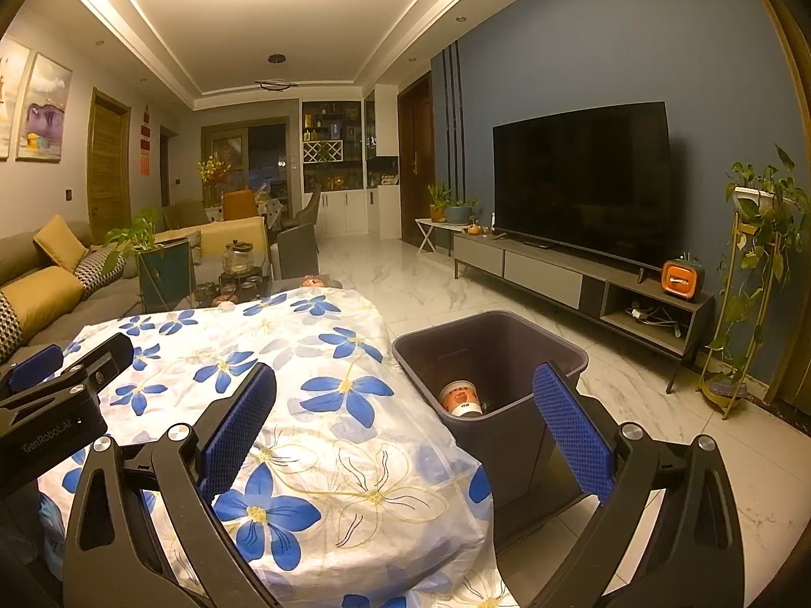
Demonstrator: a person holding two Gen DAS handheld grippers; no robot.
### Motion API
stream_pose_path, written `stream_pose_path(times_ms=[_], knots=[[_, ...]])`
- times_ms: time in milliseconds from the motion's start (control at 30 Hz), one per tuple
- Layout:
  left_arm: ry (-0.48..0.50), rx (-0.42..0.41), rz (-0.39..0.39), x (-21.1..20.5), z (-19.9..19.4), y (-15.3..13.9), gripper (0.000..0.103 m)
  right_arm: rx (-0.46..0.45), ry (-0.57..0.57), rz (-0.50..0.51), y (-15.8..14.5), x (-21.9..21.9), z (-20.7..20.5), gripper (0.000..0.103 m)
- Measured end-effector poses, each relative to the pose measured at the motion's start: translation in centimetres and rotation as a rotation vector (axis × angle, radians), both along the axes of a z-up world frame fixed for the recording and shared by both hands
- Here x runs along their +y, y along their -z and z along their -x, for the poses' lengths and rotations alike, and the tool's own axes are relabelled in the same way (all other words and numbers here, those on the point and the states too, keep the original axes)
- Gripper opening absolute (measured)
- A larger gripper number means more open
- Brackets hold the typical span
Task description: Collect trash
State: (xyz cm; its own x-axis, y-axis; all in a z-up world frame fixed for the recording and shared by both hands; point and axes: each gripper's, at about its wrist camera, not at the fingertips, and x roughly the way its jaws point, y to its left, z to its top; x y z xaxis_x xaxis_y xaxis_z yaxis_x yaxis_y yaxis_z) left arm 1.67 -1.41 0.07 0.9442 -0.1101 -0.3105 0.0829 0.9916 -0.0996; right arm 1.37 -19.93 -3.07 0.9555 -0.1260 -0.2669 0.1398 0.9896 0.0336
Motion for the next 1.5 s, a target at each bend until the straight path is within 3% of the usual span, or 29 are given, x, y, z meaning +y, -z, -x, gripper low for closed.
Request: stream_pose_path(times_ms=[1500], knots=[[0.0,-0.012,-0.004,-0.11,0.2,-0.38,0.097,-0.019,0.004,-0.001,-0.39,0.1,-0.08,0.097]])
